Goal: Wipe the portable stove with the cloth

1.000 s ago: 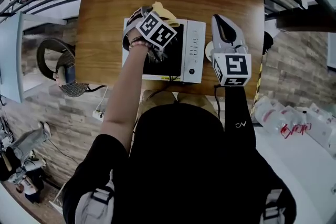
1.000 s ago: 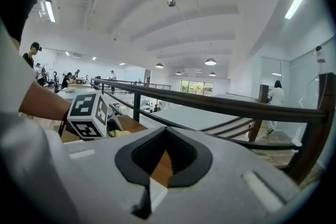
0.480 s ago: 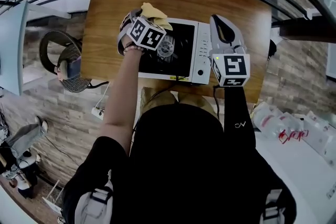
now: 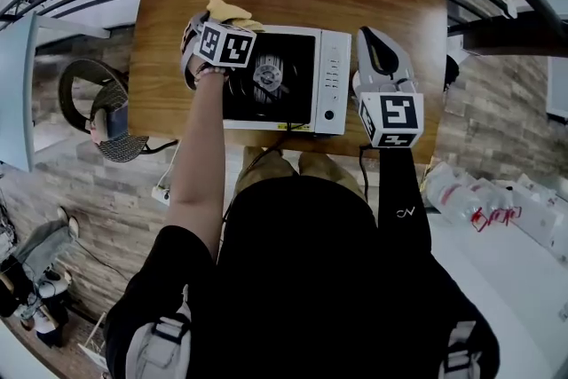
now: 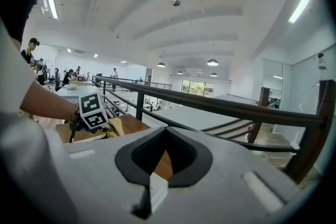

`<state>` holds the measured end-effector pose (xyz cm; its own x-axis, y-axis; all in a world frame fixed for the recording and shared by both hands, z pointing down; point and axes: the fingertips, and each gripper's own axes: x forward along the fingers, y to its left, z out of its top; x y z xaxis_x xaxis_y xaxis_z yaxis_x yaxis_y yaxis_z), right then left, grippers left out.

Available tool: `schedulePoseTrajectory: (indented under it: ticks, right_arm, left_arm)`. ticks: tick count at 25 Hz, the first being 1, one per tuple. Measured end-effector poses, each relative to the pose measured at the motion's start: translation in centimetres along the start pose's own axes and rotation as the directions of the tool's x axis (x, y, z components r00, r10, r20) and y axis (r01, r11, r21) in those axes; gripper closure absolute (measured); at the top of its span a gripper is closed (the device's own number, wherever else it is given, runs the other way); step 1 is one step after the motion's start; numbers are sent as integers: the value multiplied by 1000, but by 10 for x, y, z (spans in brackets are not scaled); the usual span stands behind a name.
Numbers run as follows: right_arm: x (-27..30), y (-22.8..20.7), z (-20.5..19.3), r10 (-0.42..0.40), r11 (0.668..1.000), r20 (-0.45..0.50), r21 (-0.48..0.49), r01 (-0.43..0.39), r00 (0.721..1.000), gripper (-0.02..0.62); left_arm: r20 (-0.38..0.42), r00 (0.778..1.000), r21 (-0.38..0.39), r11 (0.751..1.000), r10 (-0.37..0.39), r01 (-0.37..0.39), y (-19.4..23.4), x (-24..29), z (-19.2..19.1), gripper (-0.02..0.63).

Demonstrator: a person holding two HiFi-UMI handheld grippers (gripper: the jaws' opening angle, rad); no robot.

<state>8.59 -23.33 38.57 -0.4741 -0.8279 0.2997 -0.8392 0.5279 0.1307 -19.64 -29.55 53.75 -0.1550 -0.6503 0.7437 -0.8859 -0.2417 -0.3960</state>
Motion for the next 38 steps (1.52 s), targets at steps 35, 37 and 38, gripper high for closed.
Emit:
schedulePoseTrajectory:
  ticks: [35,37,38]
  right_arm:
    - [-39,-7,-7,56,998,57,6,-57,997,595]
    - [-43,-9,-7,63,998,67,7,-64,996,595]
    - [-45,-9,-6,68,998,72,8,-69,995,595]
  left_arm:
    - [526,819,-89,943,-230,322,-147,-190,106,462]
    - [548,808,-98,943,-216,319,-150,-204,100,462]
    - [558,804,-103,943,-207,315,-151,-210,97,462]
